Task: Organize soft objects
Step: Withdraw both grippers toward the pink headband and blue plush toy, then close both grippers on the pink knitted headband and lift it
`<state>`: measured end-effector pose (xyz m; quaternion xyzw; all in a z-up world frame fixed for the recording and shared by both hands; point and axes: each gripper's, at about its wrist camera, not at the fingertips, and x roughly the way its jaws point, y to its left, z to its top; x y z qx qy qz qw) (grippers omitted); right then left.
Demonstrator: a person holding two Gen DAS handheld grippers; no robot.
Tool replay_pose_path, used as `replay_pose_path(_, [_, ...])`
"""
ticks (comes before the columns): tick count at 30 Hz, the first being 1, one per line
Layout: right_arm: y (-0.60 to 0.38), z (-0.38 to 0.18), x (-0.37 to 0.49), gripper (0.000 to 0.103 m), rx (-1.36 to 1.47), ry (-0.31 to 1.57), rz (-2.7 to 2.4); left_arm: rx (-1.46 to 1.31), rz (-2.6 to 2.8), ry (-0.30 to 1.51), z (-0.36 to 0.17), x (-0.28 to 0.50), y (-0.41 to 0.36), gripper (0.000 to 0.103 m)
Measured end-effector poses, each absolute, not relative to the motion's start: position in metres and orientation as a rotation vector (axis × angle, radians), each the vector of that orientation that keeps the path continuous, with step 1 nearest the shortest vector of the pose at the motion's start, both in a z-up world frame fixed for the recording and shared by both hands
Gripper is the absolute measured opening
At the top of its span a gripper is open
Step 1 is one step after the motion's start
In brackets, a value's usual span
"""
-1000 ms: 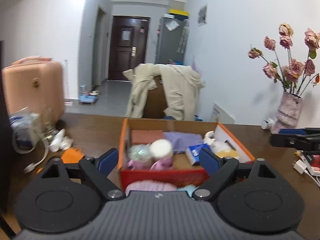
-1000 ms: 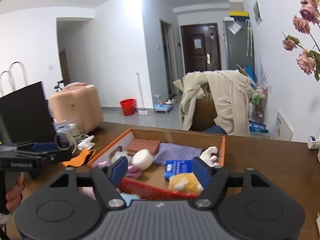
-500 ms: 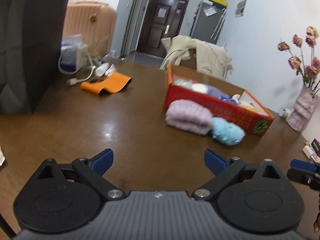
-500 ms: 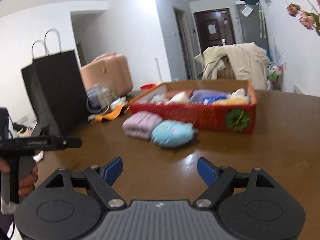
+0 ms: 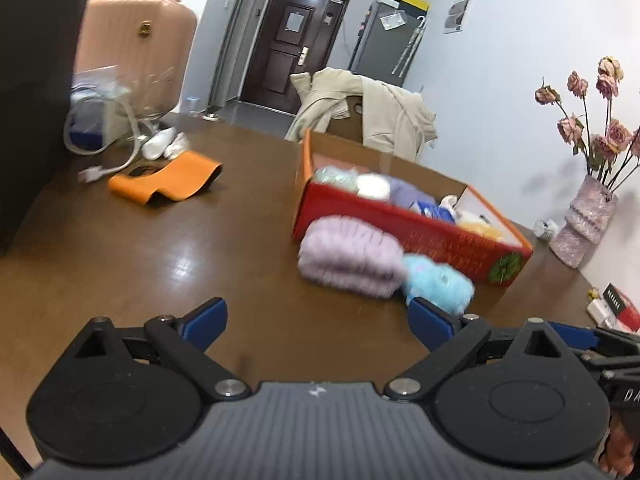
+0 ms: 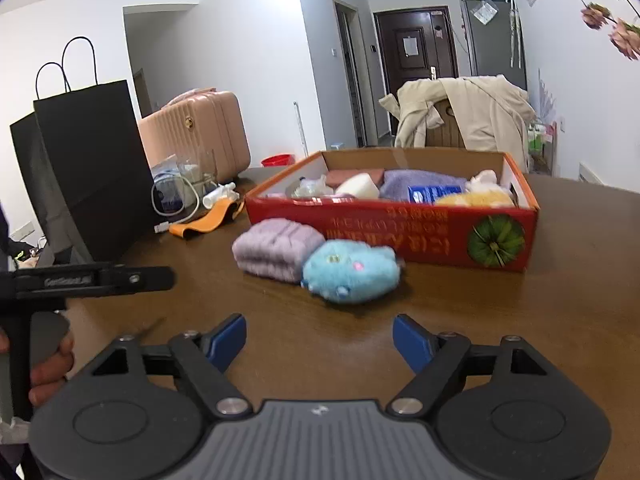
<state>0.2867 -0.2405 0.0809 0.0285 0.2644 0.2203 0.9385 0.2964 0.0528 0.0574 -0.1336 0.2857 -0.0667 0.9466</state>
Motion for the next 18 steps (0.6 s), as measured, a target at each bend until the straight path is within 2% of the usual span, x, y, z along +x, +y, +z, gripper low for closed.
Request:
replay_pose_path(3, [-0.225,0.091,0.305,0.068,0.039,0.497,0.476,-0.316,-0.183,0.594,0.067,0.332,0.056,0.093])
replay_pose_path(5, [-0.214,0.093,0.325,0.06,0.056,0.507,0.502,-0.335,-0.204,0.612,0.068,0.362,0.059,0.082])
replay_pose_path(7, [-0.202,0.093,0.348,0.052,0.08,0.524,0.512,-0.329,-0.206,0.644,0.062,0.386,0.059,0.076])
replay_pose_path(10, [-0.185,0.09,0.375,0.046,0.088,0.516,0.506,-0.449,-0.238,0.697,0.042,0.411,0.067,0.074])
replay_pose_path(12, [-0.174,0.084,0.39,0.041,0.081,0.528,0.492,-0.526,-0.267,0.719,0.027,0.417,0.072,0.061])
replay_pose_path(13, [-0.168,0.079,0.399,0.041,0.082,0.548,0.484,-0.523,-0.282,0.731,0.024,0.418,0.072,0.05])
replay_pose_path(14, [-0.164,0.075,0.404,0.039,0.081,0.568,0.478,-0.52,-0.292,0.736,0.021,0.418,0.072,0.043])
replay_pose_path(16, [-0.157,0.063,0.414,0.037,0.085,0.609,0.467,-0.53,-0.279,0.738,0.02,0.416,0.076,0.036])
replay_pose_path(18, [-0.154,0.053,0.418,0.037,0.095,0.64,0.473,-0.528,-0.266,0.751,0.022,0.413,0.081,0.033])
